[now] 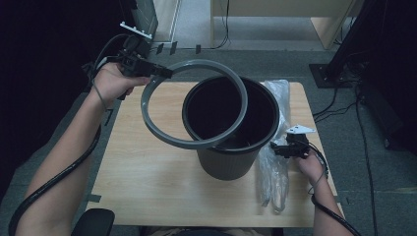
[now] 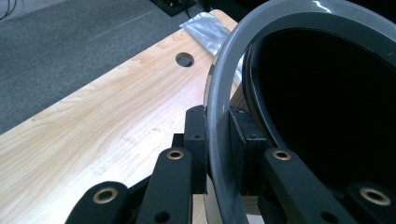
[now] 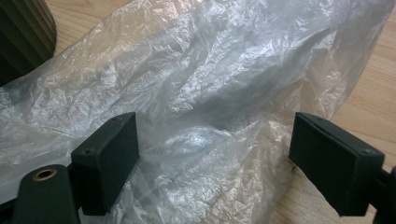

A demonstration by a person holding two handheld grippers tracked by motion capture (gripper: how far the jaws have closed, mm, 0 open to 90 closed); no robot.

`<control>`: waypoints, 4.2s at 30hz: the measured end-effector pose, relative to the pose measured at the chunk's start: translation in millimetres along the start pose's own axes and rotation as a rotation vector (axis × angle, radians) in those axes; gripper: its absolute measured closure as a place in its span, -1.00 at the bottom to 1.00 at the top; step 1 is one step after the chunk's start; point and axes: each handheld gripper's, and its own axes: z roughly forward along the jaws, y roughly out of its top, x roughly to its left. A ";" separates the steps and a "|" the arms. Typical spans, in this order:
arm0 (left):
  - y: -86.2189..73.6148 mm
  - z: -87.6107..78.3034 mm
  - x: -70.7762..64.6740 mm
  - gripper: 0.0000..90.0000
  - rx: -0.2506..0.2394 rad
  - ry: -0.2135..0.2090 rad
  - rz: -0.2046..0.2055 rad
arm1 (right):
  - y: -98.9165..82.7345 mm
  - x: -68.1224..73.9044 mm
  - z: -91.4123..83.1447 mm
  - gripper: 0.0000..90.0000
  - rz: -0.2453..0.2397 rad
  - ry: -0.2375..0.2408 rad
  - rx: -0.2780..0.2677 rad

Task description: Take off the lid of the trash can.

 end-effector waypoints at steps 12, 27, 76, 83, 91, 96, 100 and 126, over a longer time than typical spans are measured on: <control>-8.1 -11.8 7.2 0.75 0.007 0.015 -0.013 | 0.1 -0.6 0.8 -0.66 0.034 0.004 0.015; -29.2 -35.6 24.0 0.75 -0.030 0.023 -0.045 | 0.3 -0.3 0.9 -0.67 0.036 0.003 0.016; -101.7 -88.5 62.3 0.75 -0.058 0.098 -0.110 | 0.3 0.7 1.0 -0.67 0.040 -0.004 0.016; -112.1 -91.0 67.8 0.75 -0.058 0.112 -0.128 | 0.3 0.7 1.0 -0.67 0.042 -0.004 0.016; -128.4 -97.9 75.0 0.75 -0.072 0.132 -0.144 | 0.3 0.6 1.0 -0.67 0.042 -0.004 0.016; -132.5 -101.4 75.4 0.75 -0.068 0.143 -0.141 | 0.4 0.7 1.0 -0.67 0.042 -0.003 0.016; -139.0 -104.3 78.5 0.75 -0.067 0.155 -0.152 | 0.4 0.6 1.0 -0.67 0.041 -0.004 0.016; -181.3 -45.1 88.1 0.75 -0.058 0.128 -0.170 | 10.1 -6.4 -2.9 -0.65 0.073 -0.030 -0.040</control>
